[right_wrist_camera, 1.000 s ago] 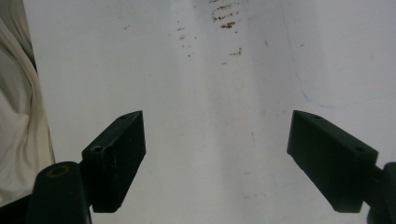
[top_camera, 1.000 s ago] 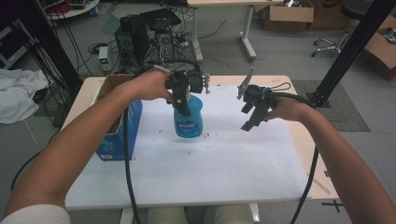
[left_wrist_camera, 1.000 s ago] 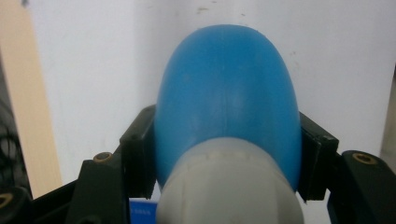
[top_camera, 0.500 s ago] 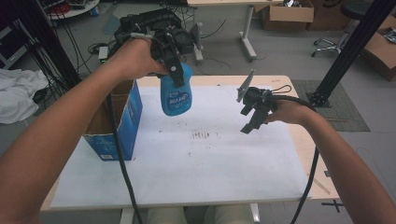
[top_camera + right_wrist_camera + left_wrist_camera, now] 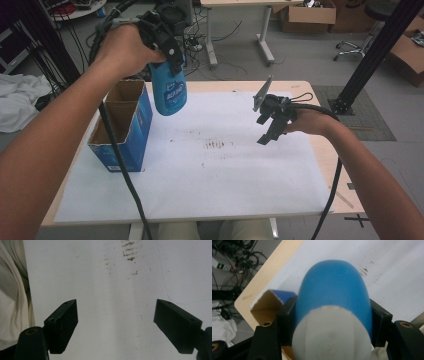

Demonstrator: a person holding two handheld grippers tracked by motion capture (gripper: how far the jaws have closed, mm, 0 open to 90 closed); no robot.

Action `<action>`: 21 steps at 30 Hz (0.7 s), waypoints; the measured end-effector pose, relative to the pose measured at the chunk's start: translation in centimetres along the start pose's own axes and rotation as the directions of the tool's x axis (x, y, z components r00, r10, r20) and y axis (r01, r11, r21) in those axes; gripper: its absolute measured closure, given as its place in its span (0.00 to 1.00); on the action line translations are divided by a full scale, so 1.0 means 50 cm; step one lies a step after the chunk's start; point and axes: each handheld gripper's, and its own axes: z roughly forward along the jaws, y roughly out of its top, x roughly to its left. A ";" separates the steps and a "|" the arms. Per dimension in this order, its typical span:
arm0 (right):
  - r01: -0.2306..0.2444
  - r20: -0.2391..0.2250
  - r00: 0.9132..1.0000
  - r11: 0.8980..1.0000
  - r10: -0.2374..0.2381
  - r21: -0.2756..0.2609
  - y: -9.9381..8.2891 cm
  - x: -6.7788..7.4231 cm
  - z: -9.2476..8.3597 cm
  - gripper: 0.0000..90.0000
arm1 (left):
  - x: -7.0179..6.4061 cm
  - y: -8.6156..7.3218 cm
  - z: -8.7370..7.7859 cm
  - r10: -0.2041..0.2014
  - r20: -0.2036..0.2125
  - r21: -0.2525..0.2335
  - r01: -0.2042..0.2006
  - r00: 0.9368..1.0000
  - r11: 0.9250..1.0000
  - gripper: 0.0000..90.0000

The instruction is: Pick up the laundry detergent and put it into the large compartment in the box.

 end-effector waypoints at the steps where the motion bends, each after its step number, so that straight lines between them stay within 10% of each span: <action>1: 0.007 0.001 1.000 1.000 -0.007 -0.003 0.000 0.002 -0.001 0.22 | 0.007 -0.005 -0.004 -0.033 0.000 -0.005 0.033 0.999 0.999 0.43; 10: 0.031 0.010 0.999 0.999 -0.031 -0.022 -0.003 0.014 -0.011 0.22 | 0.083 -0.055 -0.063 -0.251 -0.045 -0.033 0.250 0.967 0.968 0.43; 21: 0.059 -0.002 0.998 0.998 -0.059 -0.015 0.006 0.030 -0.008 0.22 | 0.134 -0.115 -0.066 -0.425 -0.106 0.010 0.428 0.899 0.904 0.43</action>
